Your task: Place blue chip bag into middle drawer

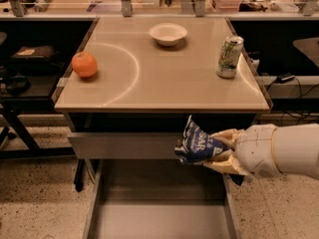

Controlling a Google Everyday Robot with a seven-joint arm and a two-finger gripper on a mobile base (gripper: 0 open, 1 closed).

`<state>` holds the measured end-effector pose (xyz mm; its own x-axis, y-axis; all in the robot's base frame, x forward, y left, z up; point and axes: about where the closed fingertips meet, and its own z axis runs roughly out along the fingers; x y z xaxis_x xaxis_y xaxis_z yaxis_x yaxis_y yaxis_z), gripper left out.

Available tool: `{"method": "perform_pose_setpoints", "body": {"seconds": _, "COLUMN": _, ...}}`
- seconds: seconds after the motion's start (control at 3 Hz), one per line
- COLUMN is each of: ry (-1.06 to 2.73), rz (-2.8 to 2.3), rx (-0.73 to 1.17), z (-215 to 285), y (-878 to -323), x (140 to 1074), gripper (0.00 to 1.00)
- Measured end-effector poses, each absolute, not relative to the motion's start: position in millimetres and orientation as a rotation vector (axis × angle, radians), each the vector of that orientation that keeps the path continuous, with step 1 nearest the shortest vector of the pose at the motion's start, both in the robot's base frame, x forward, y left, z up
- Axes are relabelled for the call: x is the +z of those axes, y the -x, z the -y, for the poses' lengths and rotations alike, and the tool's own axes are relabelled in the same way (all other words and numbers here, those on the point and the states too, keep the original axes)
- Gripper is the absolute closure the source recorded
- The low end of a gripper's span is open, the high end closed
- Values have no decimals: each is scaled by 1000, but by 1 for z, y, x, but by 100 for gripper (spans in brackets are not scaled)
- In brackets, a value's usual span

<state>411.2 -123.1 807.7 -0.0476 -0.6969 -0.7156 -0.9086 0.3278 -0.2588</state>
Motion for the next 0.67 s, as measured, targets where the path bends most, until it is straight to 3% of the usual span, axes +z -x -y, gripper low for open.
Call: {"method": "perform_pose_setpoints", "body": {"seconds": 0.67, "ry": 1489, "rz": -1869, "rx": 360, "z": 101, "y": -381, "x": 672, "gripper": 100}}
